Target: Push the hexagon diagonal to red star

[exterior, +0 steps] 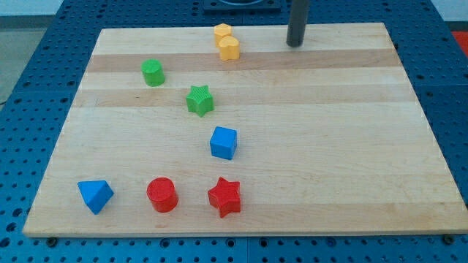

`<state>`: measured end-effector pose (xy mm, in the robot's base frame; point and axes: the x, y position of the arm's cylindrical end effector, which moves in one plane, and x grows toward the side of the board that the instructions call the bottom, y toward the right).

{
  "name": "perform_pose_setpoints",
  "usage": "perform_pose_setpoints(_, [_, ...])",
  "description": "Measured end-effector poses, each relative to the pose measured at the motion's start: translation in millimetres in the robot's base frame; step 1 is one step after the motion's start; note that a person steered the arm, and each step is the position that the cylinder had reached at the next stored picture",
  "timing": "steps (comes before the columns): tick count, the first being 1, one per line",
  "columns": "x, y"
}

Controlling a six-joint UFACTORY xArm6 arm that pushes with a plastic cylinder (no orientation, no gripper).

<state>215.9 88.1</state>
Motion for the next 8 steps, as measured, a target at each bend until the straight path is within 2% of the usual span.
perform_pose_setpoints(1, [-23, -71])
perform_pose_setpoints(2, [-21, -133])
perform_pose_setpoints(4, [90, -218])
perform_pose_setpoints(5, [106, -234])
perform_pose_setpoints(6, [67, -162])
perform_pose_setpoints(7, [52, -154])
perform_pose_setpoints(8, [18, -166])
